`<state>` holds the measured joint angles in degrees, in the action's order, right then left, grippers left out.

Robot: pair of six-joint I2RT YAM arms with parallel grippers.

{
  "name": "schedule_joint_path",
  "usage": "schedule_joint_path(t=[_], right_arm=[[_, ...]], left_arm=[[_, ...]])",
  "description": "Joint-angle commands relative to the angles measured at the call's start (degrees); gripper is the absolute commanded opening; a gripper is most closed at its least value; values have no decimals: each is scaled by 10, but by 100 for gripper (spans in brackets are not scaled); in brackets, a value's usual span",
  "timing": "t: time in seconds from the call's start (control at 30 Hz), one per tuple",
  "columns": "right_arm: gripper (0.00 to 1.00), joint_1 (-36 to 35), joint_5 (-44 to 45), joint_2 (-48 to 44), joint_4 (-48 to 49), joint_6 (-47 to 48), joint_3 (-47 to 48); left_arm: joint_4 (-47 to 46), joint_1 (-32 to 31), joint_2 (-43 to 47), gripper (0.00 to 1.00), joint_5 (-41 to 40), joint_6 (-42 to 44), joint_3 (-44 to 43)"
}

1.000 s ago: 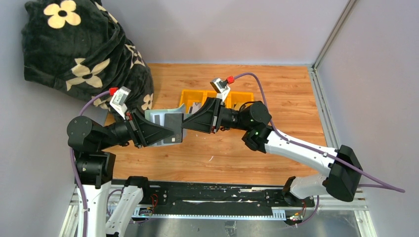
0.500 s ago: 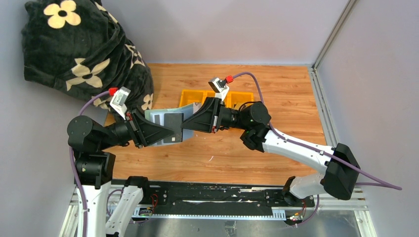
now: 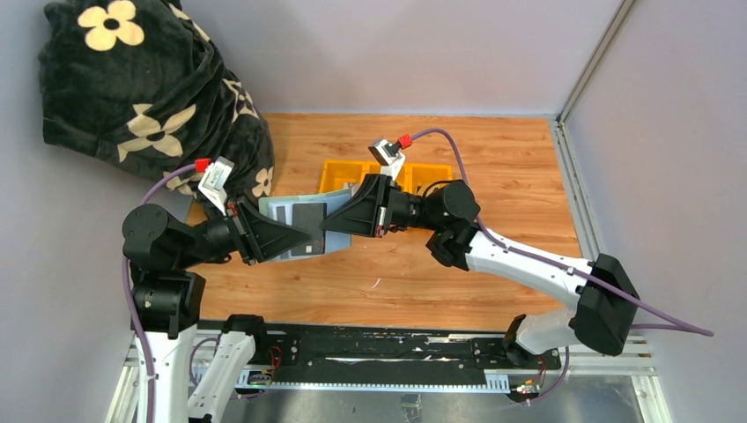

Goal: Take the credit cards out of the card holder
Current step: Remove the credit card from the card holder.

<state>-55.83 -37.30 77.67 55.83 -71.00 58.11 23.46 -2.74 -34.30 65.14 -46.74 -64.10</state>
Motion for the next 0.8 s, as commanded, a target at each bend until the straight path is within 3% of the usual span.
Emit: schedule_joint_path(t=[0.0,0.1,0.67,0.77], right_arm=[[9,-3,-9,2,16,7,17],[0,0,-1,-8,12,13,3],[0,9,9,-53,27,18,-43],[25,3,4,-42,18,19,-30]], left_arm=[[5,-3,-1,15,2,10,-24],[8,-4,0,15,3,10,-27],[-7,-3,-4,12,2,-8,-25],[-1,-3,-3,7,-6,-1,-25]])
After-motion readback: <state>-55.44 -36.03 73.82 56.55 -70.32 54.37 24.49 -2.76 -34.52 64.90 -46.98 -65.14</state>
